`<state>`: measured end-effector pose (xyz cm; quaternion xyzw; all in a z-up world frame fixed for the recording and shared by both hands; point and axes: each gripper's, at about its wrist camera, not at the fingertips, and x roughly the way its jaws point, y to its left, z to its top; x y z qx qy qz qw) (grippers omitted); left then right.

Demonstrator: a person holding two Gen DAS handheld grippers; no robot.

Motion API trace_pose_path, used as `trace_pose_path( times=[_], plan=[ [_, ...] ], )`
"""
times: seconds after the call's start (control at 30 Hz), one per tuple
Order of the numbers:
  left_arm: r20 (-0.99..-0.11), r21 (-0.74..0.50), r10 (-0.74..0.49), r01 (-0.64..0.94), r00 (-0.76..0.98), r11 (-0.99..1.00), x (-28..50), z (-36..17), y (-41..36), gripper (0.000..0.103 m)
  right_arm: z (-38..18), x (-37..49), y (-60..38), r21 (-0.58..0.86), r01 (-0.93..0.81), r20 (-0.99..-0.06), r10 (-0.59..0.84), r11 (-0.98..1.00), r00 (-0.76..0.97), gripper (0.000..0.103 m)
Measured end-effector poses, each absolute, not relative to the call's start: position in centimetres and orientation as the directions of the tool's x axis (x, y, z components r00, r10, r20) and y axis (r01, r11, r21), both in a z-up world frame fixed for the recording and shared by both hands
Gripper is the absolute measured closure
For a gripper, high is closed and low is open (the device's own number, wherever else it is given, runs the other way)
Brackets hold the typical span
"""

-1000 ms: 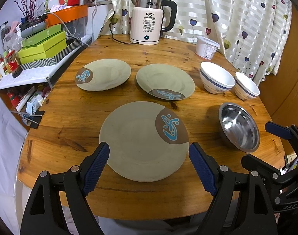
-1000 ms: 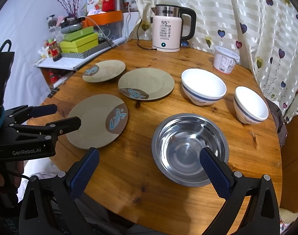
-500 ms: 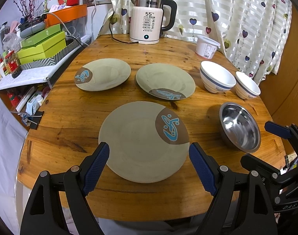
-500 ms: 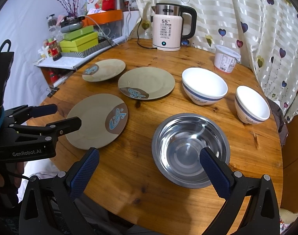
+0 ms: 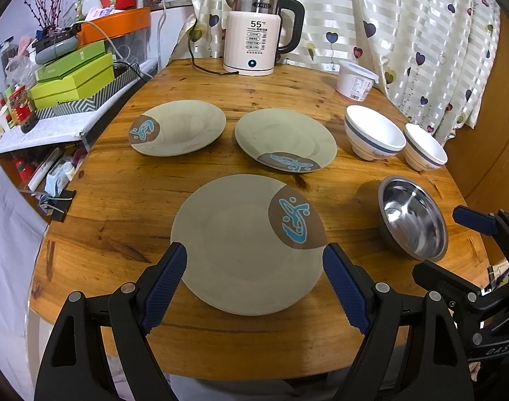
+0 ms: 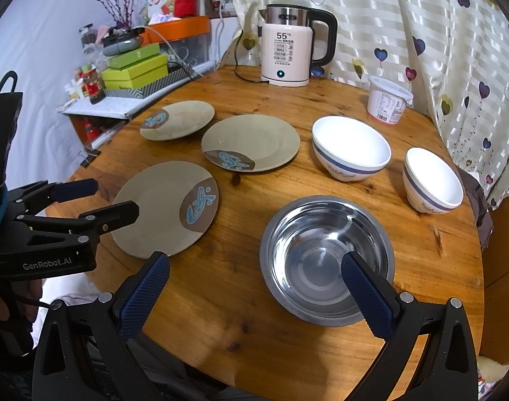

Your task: Organize plates and bowls

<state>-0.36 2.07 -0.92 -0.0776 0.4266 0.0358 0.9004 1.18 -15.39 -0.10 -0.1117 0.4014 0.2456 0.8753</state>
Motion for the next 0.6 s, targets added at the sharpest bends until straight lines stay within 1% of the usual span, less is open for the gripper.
trace_pose_path(
  times=[0.6],
  plan=[
    [-0.774, -0.119, 0.017, -0.172, 0.633, 0.978, -0.1, -0.8, 4.2, 0.019, 0.4, 1.6, -13.6, -0.007, -0.55, -0.762, 0.352, 0.835, 0.544, 0.0]
  ],
)
